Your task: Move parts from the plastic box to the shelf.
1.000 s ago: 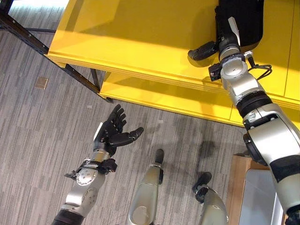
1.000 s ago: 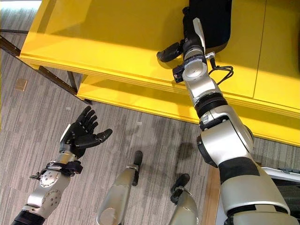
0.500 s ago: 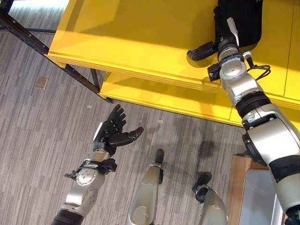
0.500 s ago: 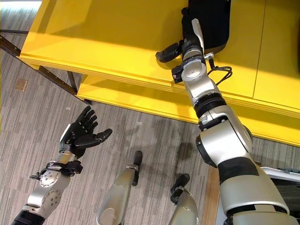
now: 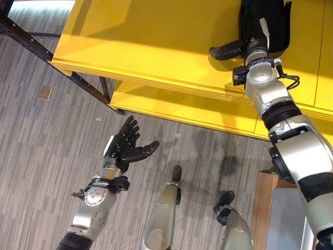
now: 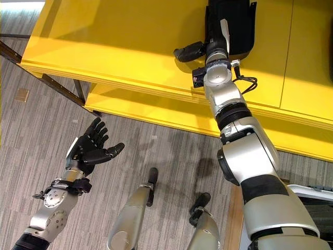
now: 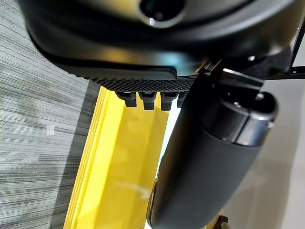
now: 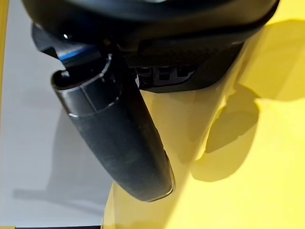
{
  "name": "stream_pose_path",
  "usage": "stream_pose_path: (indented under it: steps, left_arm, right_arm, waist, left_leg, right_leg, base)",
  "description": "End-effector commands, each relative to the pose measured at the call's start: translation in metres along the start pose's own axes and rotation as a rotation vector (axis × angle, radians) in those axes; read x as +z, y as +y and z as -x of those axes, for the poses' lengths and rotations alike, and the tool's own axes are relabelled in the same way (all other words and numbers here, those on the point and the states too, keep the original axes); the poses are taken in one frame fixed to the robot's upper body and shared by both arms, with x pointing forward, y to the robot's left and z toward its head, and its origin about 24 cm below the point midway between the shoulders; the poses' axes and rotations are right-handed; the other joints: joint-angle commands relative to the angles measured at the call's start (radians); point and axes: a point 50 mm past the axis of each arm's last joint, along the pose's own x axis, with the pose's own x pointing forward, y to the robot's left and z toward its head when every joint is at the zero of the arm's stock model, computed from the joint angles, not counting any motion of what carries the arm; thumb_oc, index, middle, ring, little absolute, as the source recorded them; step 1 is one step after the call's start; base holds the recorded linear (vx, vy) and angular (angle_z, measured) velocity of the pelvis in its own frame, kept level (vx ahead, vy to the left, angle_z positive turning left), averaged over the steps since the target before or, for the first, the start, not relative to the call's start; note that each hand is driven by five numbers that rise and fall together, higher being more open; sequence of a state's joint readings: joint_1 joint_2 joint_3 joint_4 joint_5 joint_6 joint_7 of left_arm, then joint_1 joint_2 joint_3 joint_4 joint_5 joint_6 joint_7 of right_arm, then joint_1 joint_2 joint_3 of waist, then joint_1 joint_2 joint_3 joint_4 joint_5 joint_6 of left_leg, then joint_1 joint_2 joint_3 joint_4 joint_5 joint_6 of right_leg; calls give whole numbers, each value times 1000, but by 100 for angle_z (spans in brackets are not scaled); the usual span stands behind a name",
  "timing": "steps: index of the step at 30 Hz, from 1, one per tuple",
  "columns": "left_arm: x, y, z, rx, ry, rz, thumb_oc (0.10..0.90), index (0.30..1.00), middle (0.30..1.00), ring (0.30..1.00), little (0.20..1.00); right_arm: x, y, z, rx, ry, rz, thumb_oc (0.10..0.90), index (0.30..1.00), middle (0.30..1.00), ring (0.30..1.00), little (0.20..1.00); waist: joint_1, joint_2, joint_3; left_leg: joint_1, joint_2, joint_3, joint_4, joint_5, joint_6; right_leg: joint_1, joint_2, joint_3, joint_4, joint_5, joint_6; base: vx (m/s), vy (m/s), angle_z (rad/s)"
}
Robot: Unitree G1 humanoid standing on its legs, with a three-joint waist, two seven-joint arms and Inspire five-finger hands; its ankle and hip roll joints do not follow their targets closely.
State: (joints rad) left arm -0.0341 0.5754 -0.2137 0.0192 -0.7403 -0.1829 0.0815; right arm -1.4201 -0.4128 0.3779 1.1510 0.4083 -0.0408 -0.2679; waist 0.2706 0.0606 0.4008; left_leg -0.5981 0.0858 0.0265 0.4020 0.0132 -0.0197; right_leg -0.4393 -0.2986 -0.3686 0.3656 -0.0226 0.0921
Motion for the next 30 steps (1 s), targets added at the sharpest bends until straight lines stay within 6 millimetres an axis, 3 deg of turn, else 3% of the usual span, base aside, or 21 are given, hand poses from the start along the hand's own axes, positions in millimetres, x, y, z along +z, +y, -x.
stream_pose_path:
  steps: [1,7,17,30]
  left_arm:
    - [31,-16,-5,-88,-182,-6,900,1000,1000,1000,1000]
    - [31,-19,-6,-100,-183,-15,900,1000,1000,1000,1000]
    - [31,-22,-8,-109,-185,-19,900,1000,1000,1000,1000]
    - [31,-24,-10,-102,-190,-30,900,1000,1000,1000,1000]
  right_arm:
    - [30,-11,-2,-67,-144,-171,900,1000,1000,1000,1000]
    - [28,-24,-3,-131,-123,-261,900,1000,1000,1000,1000]
    - [25,-23,-2,-153,-115,-343,900,1000,1000,1000,1000]
    - [9,-3,4,-165,-53,-637,900,1000,1000,1000,1000]
  waist:
    - [6,-9,-49]
    - [10,-1,-53]
    - [6,1,-53]
    - [4,9,-54]
  left_leg:
    - [-24,2,-44,48,-123,-34]
    - [-28,0,-47,50,-126,-33]
    - [-31,0,-48,51,-126,-33]
    - [-31,0,-44,52,-131,-32]
  right_leg:
    - [88,37,63,42,-134,14]
    - [87,36,62,46,-139,16]
    - [82,37,63,49,-139,17]
    - [80,40,67,49,-139,16]
  base:
    - [0,0,0]
    - [0,0,0]
    - [0,0,0]
    - [0,0,0]
